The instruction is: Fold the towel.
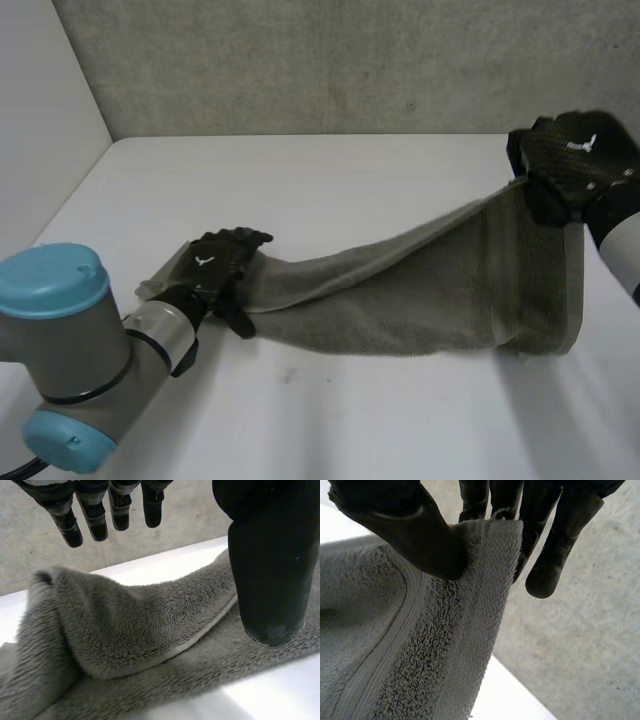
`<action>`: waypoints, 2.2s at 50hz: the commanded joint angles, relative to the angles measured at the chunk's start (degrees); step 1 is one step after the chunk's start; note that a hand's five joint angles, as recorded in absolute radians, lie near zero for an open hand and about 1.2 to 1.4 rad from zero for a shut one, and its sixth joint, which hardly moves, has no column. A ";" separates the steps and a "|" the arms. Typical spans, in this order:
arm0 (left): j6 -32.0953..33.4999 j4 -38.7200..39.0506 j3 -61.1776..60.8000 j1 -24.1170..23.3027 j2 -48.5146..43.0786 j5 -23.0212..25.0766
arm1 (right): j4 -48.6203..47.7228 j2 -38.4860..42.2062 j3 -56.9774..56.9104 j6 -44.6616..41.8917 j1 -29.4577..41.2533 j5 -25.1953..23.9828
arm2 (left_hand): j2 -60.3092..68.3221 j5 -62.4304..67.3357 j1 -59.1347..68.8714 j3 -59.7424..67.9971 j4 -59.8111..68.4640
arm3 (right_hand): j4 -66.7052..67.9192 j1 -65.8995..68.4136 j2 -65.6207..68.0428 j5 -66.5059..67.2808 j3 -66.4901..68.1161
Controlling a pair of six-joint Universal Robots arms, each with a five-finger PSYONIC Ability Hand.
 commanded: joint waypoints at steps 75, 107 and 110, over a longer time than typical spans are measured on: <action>-29.16 5.09 16.51 -12.38 -15.06 -34.81 | 6.44 -5.45 -3.04 9.66 5.48 2.68 | 59.22 57.73 59.07 59.29 59.38 | 3.02 3.13 3.51 2.62 3.39; 2.13 -0.89 -0.47 2.39 0.07 -0.53 | 5.83 -1.05 -1.63 9.14 4.78 1.98 | 24.45 22.96 24.30 24.52 24.61 | 3.02 3.13 3.51 2.62 3.39; 9.13 -3.16 -3.00 3.44 0.95 2.80 | 5.04 0.18 -1.54 8.96 3.99 1.98 | 26.96 25.47 26.81 27.03 27.12 | 3.02 3.13 3.51 2.62 3.39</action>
